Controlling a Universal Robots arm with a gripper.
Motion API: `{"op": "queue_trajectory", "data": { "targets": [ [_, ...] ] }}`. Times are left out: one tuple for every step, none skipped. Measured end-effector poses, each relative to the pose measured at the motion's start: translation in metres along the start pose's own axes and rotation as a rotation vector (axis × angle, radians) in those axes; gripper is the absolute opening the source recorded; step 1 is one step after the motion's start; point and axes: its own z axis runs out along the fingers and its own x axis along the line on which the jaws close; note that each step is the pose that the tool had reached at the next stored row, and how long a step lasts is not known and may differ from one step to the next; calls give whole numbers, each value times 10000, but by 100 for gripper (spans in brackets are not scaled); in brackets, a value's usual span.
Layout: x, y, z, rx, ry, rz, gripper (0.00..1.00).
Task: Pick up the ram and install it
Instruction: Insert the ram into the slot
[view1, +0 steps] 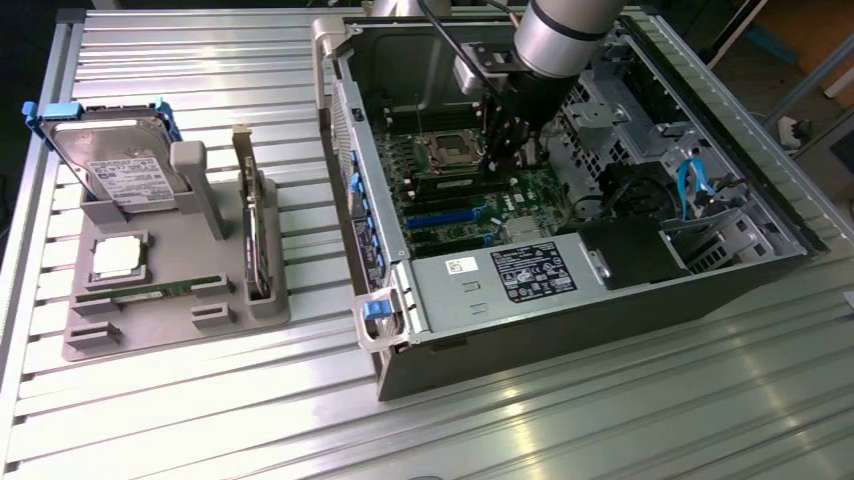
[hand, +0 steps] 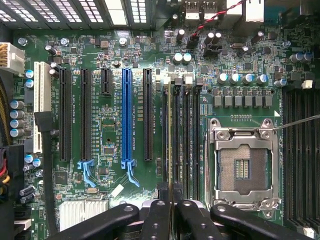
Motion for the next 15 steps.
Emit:
{"op": "queue_trajectory", "data": {
  "targets": [
    [0, 0, 1, 0, -1, -1, 12],
    [0, 0, 1, 1, -2, 0, 12],
    [0, 0, 1, 1, -2, 0, 12],
    [0, 0, 1, 2, -8, -1, 12],
    [0, 0, 1, 1, -25, -1, 12],
    [0, 0, 1, 0, -50, -2, 12],
    [0, 0, 1, -1, -90, -5, 12],
    [0, 0, 0, -1, -121, -7, 12],
    [0, 0, 1, -1, -127, -7, 12],
    [0, 0, 1, -1, -127, -8, 12],
    [0, 0, 1, -1, -127, -8, 12],
    [0, 0, 1, 0, -128, -8, 12],
    [0, 0, 1, 0, -128, -7, 12],
    [0, 0, 1, 0, -128, -8, 12],
    [0, 0, 1, 0, -128, -8, 12]
  ]
}}
